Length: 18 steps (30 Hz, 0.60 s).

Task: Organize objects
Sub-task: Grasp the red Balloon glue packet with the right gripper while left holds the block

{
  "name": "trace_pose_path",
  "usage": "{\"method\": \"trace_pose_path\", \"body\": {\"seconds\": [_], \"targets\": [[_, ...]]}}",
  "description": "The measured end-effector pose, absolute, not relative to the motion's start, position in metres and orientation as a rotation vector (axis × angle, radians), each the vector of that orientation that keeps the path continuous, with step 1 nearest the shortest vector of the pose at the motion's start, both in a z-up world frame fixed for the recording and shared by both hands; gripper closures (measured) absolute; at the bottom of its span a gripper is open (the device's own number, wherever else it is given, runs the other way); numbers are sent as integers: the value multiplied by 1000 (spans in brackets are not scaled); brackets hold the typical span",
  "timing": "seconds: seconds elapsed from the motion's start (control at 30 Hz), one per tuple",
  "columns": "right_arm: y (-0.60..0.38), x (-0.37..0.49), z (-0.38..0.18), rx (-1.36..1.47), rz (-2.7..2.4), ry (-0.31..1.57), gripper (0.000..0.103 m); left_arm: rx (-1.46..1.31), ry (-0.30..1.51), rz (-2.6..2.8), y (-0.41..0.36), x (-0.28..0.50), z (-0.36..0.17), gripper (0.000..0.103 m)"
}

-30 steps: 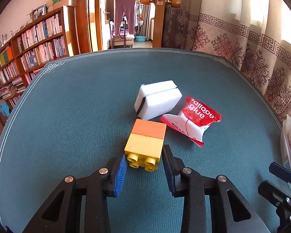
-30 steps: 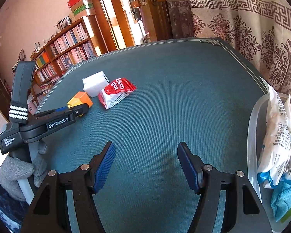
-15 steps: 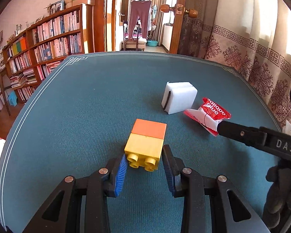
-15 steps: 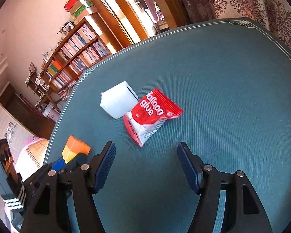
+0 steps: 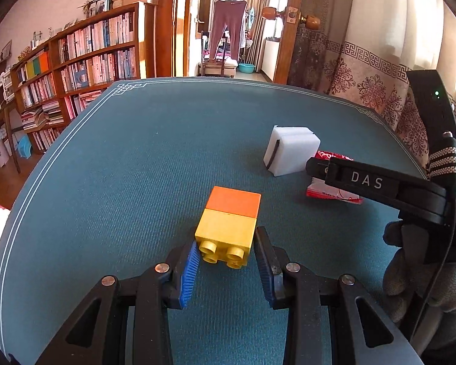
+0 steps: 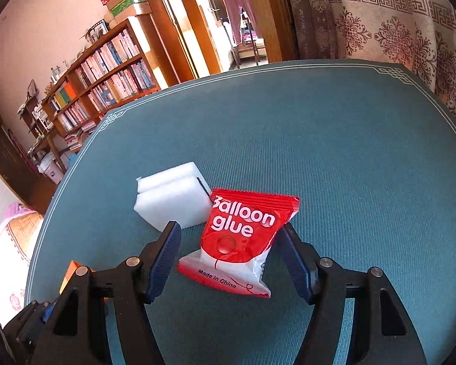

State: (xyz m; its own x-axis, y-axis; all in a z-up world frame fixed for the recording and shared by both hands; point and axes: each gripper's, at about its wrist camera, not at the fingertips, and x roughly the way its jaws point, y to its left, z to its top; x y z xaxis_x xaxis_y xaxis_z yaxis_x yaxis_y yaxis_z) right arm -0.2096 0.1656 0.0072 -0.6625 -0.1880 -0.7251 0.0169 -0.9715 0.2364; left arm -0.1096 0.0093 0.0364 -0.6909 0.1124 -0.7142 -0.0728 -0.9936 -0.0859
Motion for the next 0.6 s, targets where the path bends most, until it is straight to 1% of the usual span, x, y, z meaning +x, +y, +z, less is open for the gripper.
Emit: {"method": "trace_pose_path", "body": {"seconds": [0.03, 0.07, 0.1, 0.13, 0.4, 0.6], "targets": [[164, -210, 6, 1232, -2757, -297, 38, -1188, -79, 2798, 9, -110, 36, 66], [166, -203, 4, 1222, -2768, -273, 45, -1188, -79, 2798, 9, -109, 36, 66], [165, -200, 4, 1221, -2777, -243, 57, -1188, -78, 2797, 9, -109, 36, 66], [165, -197, 3, 1218, -2780, -225, 59, -1189, -79, 2796, 9, -109, 36, 66], [169, -168, 3, 1191, -2791, -216, 60, -1174, -87, 2781, 10, -106, 37, 66], [182, -137, 9, 1170, -2804, -282, 60, -1153, -91, 2750, 16, -101, 41, 66]]}}
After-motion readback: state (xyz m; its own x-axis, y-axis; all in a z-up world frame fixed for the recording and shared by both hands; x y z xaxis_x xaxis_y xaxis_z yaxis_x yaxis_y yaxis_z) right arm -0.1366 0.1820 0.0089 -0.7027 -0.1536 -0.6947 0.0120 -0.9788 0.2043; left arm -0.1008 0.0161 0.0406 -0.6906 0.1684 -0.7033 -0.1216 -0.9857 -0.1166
